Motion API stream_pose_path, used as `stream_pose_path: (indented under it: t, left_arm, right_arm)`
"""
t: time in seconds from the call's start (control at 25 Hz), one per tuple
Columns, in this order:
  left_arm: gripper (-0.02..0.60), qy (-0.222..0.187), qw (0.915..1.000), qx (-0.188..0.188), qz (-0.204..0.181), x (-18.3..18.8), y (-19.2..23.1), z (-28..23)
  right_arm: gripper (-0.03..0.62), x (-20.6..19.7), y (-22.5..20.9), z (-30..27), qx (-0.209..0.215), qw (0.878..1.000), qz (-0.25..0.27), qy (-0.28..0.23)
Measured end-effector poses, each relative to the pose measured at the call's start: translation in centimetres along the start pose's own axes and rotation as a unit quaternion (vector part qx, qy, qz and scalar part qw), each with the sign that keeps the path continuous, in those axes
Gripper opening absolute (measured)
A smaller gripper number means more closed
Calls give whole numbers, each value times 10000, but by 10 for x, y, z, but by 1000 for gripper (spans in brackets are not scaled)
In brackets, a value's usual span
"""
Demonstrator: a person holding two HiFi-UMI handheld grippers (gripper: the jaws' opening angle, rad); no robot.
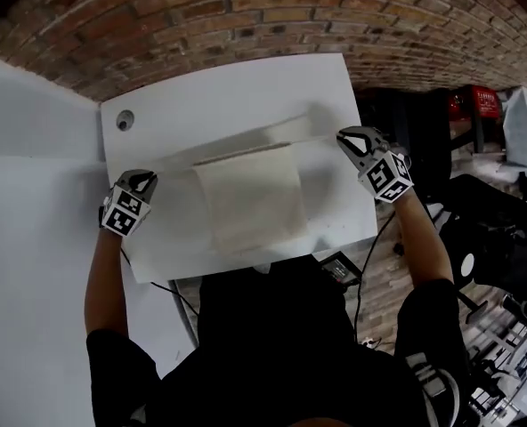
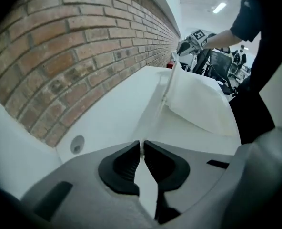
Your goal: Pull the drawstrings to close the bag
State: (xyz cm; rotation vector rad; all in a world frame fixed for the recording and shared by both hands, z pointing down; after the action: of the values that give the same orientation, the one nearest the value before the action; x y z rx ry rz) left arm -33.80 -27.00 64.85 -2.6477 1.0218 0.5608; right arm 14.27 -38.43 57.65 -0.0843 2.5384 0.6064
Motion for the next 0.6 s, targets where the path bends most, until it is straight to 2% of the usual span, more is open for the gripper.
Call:
stream_pose_path:
  t: [0.12,0.24,0.4,0.52,0.6]
  left_arm:
    - [41,-137,9982,474,-350,20,9,34]
    - [41,-454,9921,1014,-578,43,23,78]
    - [41,-1218,9760,1694,-624,75,45,143]
    - [41,-1826,9610,1990,-596,88,47,183]
    - [41,-2080,9527,2149,-530,85,44,205]
  right_arm:
    - [44,18,-19,32,-428,9987,256,-49]
    - [44,40,-46,67,-913,9946,454,-213]
    - [44,76,-82,115,-1532,9844,718,-477]
    - [44,102,-99,147,-1788,9775,891,-680]
    - [44,119,-105,164,-1915,9723,1040,-840]
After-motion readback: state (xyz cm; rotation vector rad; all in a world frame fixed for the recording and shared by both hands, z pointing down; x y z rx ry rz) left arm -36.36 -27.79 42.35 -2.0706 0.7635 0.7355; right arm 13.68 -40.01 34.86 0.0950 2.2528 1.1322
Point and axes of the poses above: the fingertips, and each gripper's own axes: z backward along the fingers, y to its left, x out of its top, the point moved 6 cm from there along z, backward along the fingers, and after that the axes turned 6 degrees about y, right-handed, at the moved point
